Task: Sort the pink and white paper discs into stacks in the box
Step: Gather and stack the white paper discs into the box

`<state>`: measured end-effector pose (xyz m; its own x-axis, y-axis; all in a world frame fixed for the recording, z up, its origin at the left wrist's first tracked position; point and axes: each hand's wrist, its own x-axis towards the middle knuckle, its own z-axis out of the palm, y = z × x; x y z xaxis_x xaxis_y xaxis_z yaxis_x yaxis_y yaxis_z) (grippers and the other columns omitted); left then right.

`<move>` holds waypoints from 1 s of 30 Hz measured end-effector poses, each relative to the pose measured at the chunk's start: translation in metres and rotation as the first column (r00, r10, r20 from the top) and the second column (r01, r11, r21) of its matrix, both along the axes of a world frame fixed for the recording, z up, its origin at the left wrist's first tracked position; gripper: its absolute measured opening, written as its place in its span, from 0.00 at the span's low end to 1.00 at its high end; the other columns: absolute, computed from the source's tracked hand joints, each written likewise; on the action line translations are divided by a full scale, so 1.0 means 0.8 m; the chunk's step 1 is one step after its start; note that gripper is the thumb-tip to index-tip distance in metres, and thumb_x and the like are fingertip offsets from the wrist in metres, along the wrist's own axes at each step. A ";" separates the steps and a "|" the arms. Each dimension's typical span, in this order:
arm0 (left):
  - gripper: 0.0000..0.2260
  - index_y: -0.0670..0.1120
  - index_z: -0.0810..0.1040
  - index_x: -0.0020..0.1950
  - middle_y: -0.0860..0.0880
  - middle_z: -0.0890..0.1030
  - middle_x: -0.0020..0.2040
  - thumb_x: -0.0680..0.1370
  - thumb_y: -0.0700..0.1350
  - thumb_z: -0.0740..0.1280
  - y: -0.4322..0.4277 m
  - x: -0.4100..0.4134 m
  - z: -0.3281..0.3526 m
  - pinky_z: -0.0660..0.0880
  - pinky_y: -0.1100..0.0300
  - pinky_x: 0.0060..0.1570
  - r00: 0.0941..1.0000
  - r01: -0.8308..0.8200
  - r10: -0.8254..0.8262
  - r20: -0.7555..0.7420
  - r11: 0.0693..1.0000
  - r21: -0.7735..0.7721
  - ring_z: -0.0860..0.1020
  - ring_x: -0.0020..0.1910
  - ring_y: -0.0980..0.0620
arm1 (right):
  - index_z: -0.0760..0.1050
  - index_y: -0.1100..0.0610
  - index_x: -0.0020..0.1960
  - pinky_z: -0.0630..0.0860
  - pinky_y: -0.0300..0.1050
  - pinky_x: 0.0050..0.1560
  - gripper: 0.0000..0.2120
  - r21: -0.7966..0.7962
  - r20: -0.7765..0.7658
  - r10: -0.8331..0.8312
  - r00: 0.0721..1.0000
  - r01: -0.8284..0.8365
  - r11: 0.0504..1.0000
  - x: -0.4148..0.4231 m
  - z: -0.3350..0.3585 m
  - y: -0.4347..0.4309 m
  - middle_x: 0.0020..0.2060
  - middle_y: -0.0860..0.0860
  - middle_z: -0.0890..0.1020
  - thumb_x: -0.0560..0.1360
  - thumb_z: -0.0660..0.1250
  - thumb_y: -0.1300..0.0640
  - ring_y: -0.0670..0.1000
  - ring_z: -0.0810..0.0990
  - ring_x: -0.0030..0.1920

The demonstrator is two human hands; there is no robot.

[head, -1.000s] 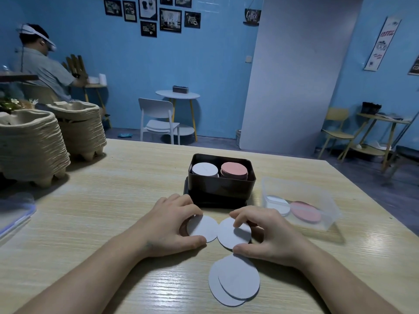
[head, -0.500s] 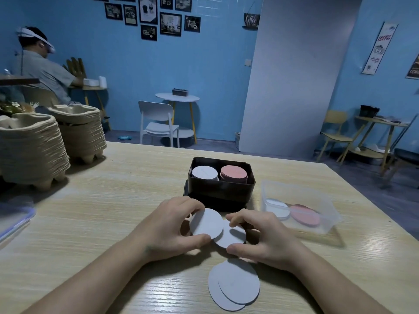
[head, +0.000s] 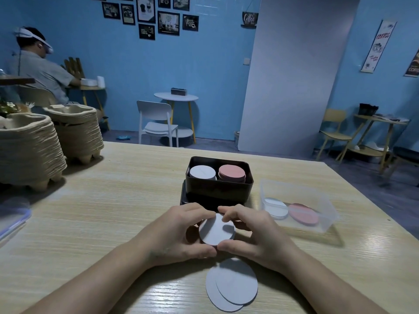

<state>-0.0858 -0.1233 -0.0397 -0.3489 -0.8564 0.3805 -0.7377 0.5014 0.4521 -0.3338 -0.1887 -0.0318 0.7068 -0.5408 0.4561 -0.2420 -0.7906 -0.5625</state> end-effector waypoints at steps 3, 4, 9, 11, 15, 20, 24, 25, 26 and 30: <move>0.25 0.55 0.80 0.65 0.60 0.79 0.58 0.73 0.64 0.77 0.000 -0.001 0.001 0.79 0.59 0.52 0.999 0.020 -0.022 -0.042 0.998 -0.052 0.79 0.56 0.59 | 0.75 0.48 0.54 0.76 0.32 0.59 0.18 -0.070 -0.006 0.022 1.000 -0.022 0.997 0.001 -0.003 -0.003 0.64 0.49 0.83 0.72 0.79 0.43 0.37 0.74 0.71; 0.22 0.55 0.80 0.61 0.60 0.79 0.56 0.72 0.62 0.78 0.000 -0.002 0.002 0.78 0.60 0.50 0.998 0.018 -0.022 -0.053 0.997 -0.069 0.78 0.54 0.59 | 0.75 0.49 0.53 0.77 0.36 0.60 0.18 -0.105 -0.014 0.030 0.999 -0.032 0.994 0.001 -0.004 -0.005 0.64 0.50 0.83 0.73 0.78 0.42 0.38 0.73 0.72; 0.20 0.54 0.74 0.51 0.58 0.78 0.53 0.71 0.61 0.79 -0.002 -0.002 -0.003 0.78 0.55 0.47 0.998 0.018 -0.025 -0.057 0.992 -0.121 0.78 0.50 0.55 | 0.76 0.50 0.52 0.79 0.45 0.62 0.19 -0.196 -0.060 0.030 0.998 -0.041 0.980 0.004 -0.007 -0.009 0.66 0.51 0.82 0.71 0.77 0.39 0.43 0.75 0.72; 0.20 0.54 0.74 0.51 0.58 0.77 0.55 0.71 0.62 0.79 -0.003 -0.002 -0.006 0.79 0.53 0.47 0.999 0.021 -0.027 -0.044 0.992 -0.125 0.78 0.52 0.54 | 0.75 0.48 0.52 0.78 0.44 0.61 0.18 -0.226 -0.094 0.023 0.995 -0.044 0.973 0.004 -0.007 -0.008 0.67 0.50 0.81 0.71 0.77 0.40 0.42 0.75 0.72; 0.19 0.54 0.75 0.53 0.59 0.76 0.58 0.72 0.63 0.77 -0.001 -0.001 -0.004 0.79 0.55 0.49 0.999 0.032 -0.033 -0.007 0.991 -0.127 0.78 0.54 0.55 | 0.77 0.50 0.51 0.77 0.41 0.61 0.14 -0.268 -0.129 0.015 0.992 -0.049 0.962 0.002 -0.005 -0.005 0.69 0.51 0.79 0.73 0.76 0.44 0.41 0.74 0.72; 0.15 0.54 0.77 0.52 0.61 0.76 0.61 0.75 0.62 0.74 0.001 -0.001 -0.005 0.80 0.55 0.47 0.999 0.023 -0.018 0.034 0.986 -0.165 0.79 0.54 0.55 | 0.79 0.50 0.51 0.77 0.40 0.63 0.12 -0.267 -0.115 0.001 0.993 -0.031 0.963 0.000 -0.004 -0.005 0.71 0.50 0.77 0.75 0.75 0.43 0.44 0.75 0.72; 0.14 0.55 0.76 0.51 0.60 0.77 0.63 0.75 0.61 0.74 0.001 -0.005 -0.005 0.81 0.54 0.45 0.997 0.028 -0.015 0.075 0.985 -0.168 0.80 0.52 0.55 | 0.80 0.49 0.51 0.78 0.43 0.60 0.13 -0.280 -0.148 0.004 0.989 -0.046 0.959 -0.002 -0.003 -0.006 0.69 0.47 0.78 0.75 0.74 0.41 0.45 0.77 0.67; 0.14 0.56 0.76 0.52 0.59 0.78 0.64 0.75 0.61 0.74 0.002 -0.007 -0.004 0.81 0.55 0.45 0.996 0.025 -0.011 0.090 0.987 -0.159 0.81 0.52 0.55 | 0.80 0.50 0.51 0.78 0.43 0.59 0.13 -0.267 -0.142 0.012 0.990 -0.050 0.963 -0.003 -0.003 -0.006 0.68 0.47 0.78 0.75 0.75 0.42 0.45 0.78 0.66; 0.13 0.56 0.76 0.52 0.59 0.78 0.64 0.75 0.60 0.74 0.003 -0.008 -0.003 0.81 0.55 0.45 0.995 0.023 -0.008 0.103 0.989 -0.147 0.80 0.52 0.56 | 0.80 0.50 0.50 0.78 0.43 0.58 0.13 -0.251 -0.135 0.022 0.991 -0.056 0.966 -0.005 -0.003 -0.007 0.67 0.46 0.78 0.75 0.75 0.42 0.44 0.78 0.64; 0.12 0.56 0.78 0.50 0.59 0.79 0.62 0.74 0.56 0.78 0.002 -0.014 0.004 0.77 0.63 0.44 0.989 0.022 -0.007 0.149 0.995 -0.099 0.74 0.46 0.65 | 0.80 0.50 0.50 0.79 0.44 0.56 0.14 -0.259 -0.152 0.026 0.988 -0.065 0.964 -0.008 -0.003 -0.007 0.66 0.46 0.78 0.74 0.76 0.41 0.43 0.79 0.62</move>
<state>-0.0969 -0.1219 -0.0367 -0.4203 -0.8111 0.4068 -0.7849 0.5499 0.2855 -0.3406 -0.1946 -0.0341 0.7974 -0.3818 0.4673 -0.2665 -0.9176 -0.2950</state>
